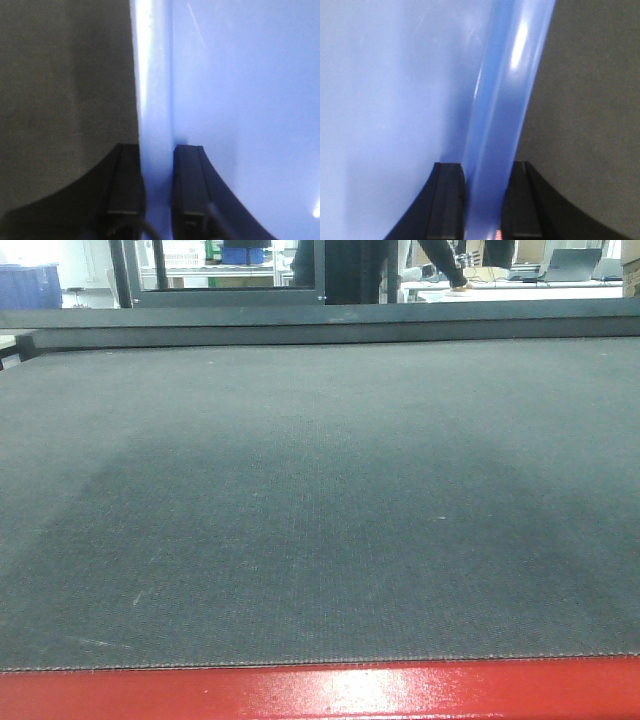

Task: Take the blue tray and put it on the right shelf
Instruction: 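Hold the tray raised in both grippers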

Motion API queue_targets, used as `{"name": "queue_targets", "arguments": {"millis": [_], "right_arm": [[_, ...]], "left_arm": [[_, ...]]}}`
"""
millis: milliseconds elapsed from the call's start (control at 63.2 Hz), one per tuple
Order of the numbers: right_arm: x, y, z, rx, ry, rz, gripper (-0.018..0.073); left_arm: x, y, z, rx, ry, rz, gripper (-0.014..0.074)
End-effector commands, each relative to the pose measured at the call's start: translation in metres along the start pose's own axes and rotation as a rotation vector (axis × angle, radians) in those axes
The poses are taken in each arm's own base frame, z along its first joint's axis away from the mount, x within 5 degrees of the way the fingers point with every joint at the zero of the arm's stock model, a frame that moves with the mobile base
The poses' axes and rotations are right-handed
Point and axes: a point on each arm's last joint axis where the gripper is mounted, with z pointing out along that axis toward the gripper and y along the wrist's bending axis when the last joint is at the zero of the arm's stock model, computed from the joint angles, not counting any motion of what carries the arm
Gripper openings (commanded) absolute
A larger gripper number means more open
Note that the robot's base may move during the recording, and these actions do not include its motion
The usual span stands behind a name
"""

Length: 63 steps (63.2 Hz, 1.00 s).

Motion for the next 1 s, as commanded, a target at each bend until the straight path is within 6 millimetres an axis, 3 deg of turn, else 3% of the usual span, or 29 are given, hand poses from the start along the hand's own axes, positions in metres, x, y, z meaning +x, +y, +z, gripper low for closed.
{"name": "queue_targets", "arguments": {"millis": [0, 190, 981], "right_arm": [[0.008, -0.002, -0.028, -0.047, -0.013, -0.012, 0.0059], [0.014, -0.005, -0.041, -0.068, -0.034, -0.013, 0.0059], [0.013, -0.005, -0.04, -0.07, -0.038, -0.013, 0.0059]], "left_arm": [[0.012, -0.003, -0.024, 0.058, 0.033, 0.028, -0.0041], [0.014, -0.006, -0.026, 0.103, 0.049, 0.017, -0.0041], [0.014, -0.007, -0.026, 0.116, 0.055, 0.013, -0.0048]]}}
